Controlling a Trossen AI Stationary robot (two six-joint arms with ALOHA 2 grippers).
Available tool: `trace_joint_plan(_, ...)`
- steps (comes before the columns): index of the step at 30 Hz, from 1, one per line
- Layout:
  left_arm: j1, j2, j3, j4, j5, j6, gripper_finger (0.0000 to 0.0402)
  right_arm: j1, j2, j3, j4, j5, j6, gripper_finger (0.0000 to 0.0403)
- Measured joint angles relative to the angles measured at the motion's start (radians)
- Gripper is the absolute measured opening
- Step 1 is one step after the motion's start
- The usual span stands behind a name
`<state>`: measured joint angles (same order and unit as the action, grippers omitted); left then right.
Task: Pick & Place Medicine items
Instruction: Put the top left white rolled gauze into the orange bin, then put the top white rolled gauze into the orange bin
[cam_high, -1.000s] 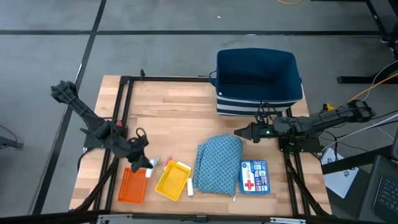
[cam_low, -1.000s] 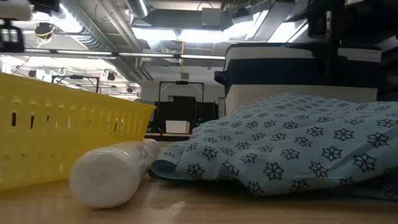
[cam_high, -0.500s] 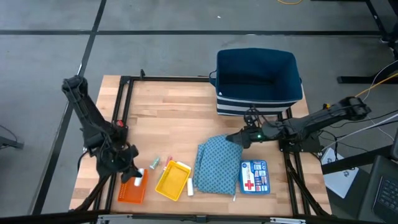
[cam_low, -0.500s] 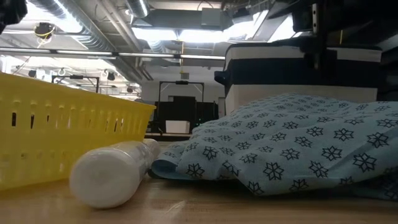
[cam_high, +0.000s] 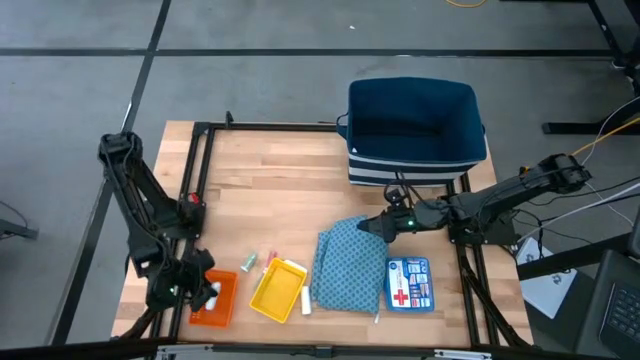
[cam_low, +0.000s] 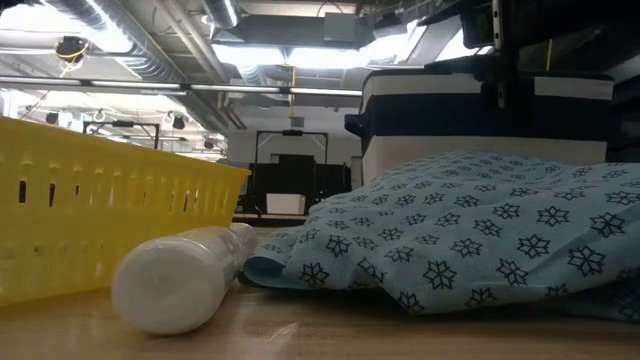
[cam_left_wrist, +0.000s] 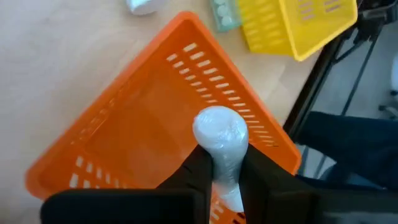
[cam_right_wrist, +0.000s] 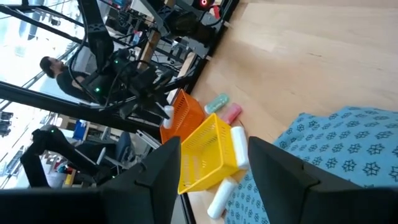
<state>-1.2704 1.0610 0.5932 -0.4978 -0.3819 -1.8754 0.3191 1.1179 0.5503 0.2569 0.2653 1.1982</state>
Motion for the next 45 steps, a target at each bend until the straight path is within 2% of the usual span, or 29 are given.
trace_joint_plan(5, 0.004, 0.032, 0.000, -0.007, 0.063, -0.058, 0.0101, 0.000, 0.000, 0.000, 0.005, 0.000, 0.003, 0.0189)
trace_joint_plan(12, 0.005, 0.018, 0.000, -0.011, 0.059, -0.101, 0.0179, 0.000, 0.000, 0.000, 0.005, 0.000, 0.022, 0.0189)
trace_joint_plan(17, 0.005, -0.023, 0.000, -0.031, 0.036, -0.104, 0.0219, 0.000, 0.000, 0.000, 0.006, 0.000, 0.026, 0.0189)
trace_joint_plan(24, 0.037, -0.181, 0.000, -0.033, -0.151, -0.042, 0.0236, 0.000, 0.000, 0.000, 0.006, 0.016, 0.047, 0.0189)
trace_joint_plan(30, 0.122, -0.391, 0.000, -0.030, -0.430, 0.155, 0.0228, 0.000, 0.000, 0.000, 0.006, 0.016, 0.046, 0.0189)
trace_joint_plan(32, 0.168, -0.463, 0.000, -0.030, -0.468, 0.246, 0.0225, 0.000, 0.000, 0.000, 0.006, 0.016, 0.044, 0.0189)
trace_joint_plan(38, 0.387, -0.603, 0.001, -0.037, -0.392, 0.514, 0.0210, -0.001, 0.000, 0.000, 0.006, 0.035, 0.017, 0.0189)
trace_joint_plan(45, 0.664, -0.589, 0.053, -0.007, -0.173, 0.697, 0.0194, -0.001, 0.000, 0.000, 0.005, 0.060, -0.007, 0.0189)
